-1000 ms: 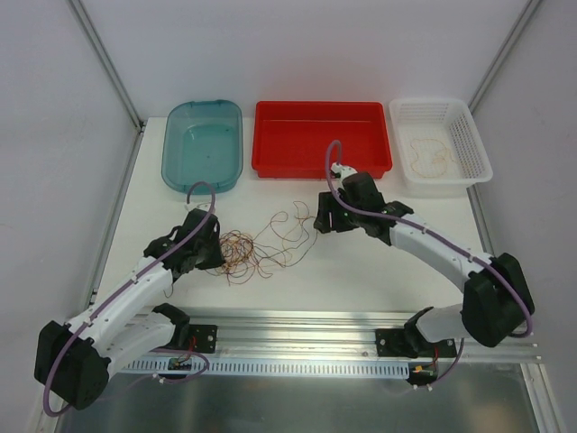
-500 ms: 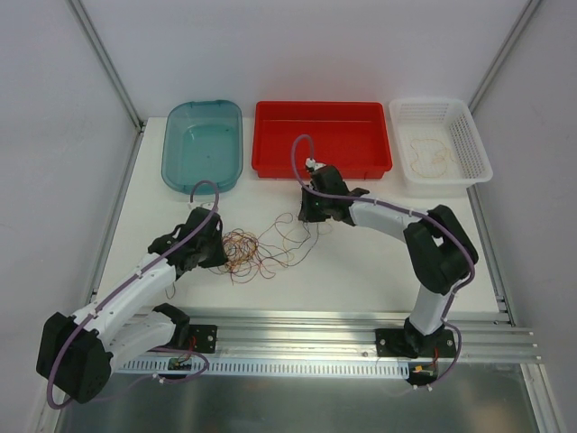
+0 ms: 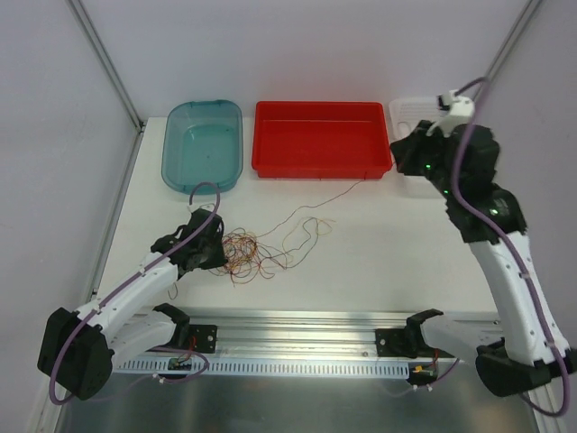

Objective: Untangle the cables

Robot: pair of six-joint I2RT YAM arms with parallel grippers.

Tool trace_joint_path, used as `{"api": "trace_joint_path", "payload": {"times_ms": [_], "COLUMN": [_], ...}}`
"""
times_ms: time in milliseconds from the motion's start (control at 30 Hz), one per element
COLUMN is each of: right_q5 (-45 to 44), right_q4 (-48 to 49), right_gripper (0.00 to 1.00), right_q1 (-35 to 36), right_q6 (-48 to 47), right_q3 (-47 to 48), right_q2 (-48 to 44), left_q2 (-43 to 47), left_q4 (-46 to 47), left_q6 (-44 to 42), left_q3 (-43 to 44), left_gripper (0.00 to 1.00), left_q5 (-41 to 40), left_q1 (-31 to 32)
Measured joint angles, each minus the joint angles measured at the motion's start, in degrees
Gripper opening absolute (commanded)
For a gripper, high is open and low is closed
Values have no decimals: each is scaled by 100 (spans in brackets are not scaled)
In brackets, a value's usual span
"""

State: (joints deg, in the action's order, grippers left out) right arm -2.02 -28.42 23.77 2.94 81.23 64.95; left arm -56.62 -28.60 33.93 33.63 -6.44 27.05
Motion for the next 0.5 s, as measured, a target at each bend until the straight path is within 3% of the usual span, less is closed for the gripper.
{"api": "trace_joint_path", "payload": {"times_ms": [233,500], "right_q5": [-44,-57], "right_q4": [-1073,-1965], "right_gripper": [1,1], "right_q1": [-852,-1244], "right_q6": [-363,-450], "right_q3": [1593,2404], "right_q2": [-872,-699], "left_q2": [-61,-177], "left_q4": [144,380], "left_q6": [144,660], "left_q3": [-4,-101], "left_gripper": [6,13], "left_q5": [-20,-201], "left_q1": [17,61]}}
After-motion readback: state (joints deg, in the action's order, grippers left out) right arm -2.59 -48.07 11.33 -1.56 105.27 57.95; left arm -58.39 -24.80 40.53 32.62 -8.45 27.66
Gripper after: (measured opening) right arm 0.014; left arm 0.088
